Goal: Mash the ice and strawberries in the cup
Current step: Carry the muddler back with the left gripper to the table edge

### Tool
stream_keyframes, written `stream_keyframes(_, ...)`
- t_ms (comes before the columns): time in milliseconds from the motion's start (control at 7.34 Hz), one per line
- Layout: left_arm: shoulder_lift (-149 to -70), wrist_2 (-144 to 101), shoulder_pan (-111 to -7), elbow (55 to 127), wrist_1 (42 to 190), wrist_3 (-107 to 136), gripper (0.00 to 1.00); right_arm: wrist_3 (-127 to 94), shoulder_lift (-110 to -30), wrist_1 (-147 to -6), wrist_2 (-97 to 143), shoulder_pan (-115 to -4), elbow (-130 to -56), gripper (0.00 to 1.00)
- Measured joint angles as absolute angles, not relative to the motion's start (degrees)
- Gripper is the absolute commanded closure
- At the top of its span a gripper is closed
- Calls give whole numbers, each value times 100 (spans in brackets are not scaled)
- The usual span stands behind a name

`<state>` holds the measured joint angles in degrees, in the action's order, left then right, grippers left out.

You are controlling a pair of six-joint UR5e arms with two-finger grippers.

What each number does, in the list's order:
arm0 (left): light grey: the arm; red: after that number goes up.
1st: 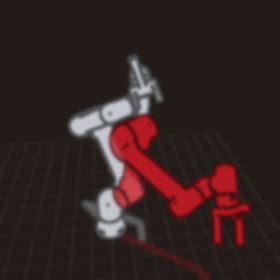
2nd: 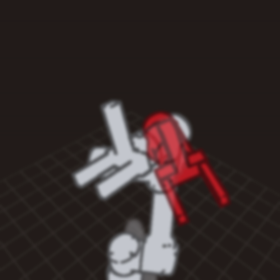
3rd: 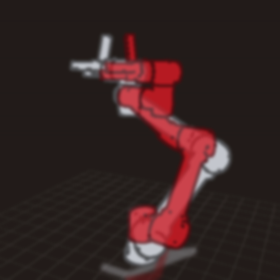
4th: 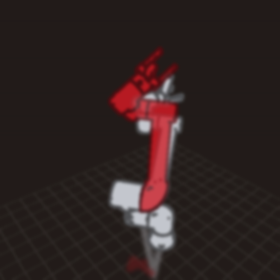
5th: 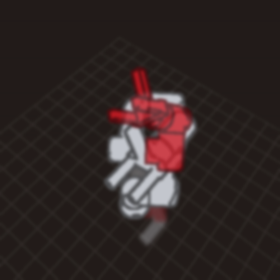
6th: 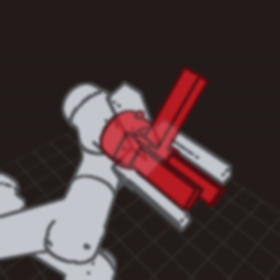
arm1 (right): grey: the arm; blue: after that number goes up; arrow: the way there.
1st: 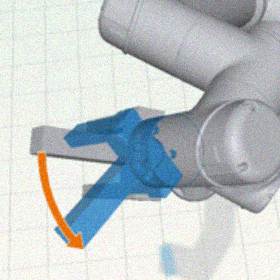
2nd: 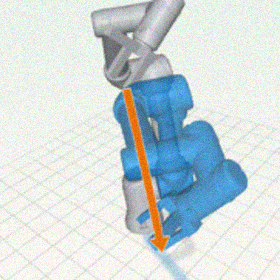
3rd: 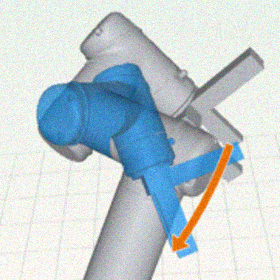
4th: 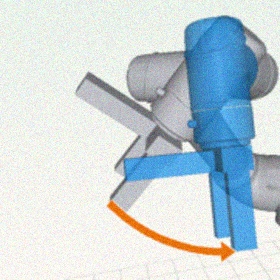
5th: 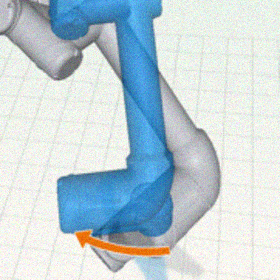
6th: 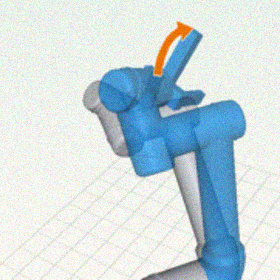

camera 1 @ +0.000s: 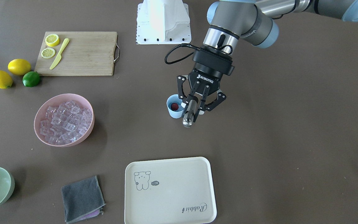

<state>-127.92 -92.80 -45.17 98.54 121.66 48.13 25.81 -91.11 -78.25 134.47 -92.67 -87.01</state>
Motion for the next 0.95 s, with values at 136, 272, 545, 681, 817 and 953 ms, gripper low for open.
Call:
stream_keyframes(136,-12556,-10288,-5269,9840,11895,4785,100,2573,-9080,-7844,13469,-9296,-8778,1)
stream_keyframes(272,-12161,-11202,-5947,9721,11775,4689,100,2569,-9019,-7863,13477,-9330,-8808,1)
stream_keyframes(545,-11246,-12792,-7046,9345,11513,3890,100,2597,-8925,-7980,13545,-9603,-8736,1)
stream_keyframes(681,-10761,-13159,-7337,9192,11385,3410,100,2623,-8911,-8027,13564,-9720,-8719,1)
stream_keyframes(817,-10219,-13318,-7474,9016,11393,3049,100,2632,-8899,-8050,13583,-9821,-8729,1)
stream_keyframes(953,-9793,-13377,-7519,8802,11593,2880,100,2633,-8866,-8093,13642,-9877,-8732,1)
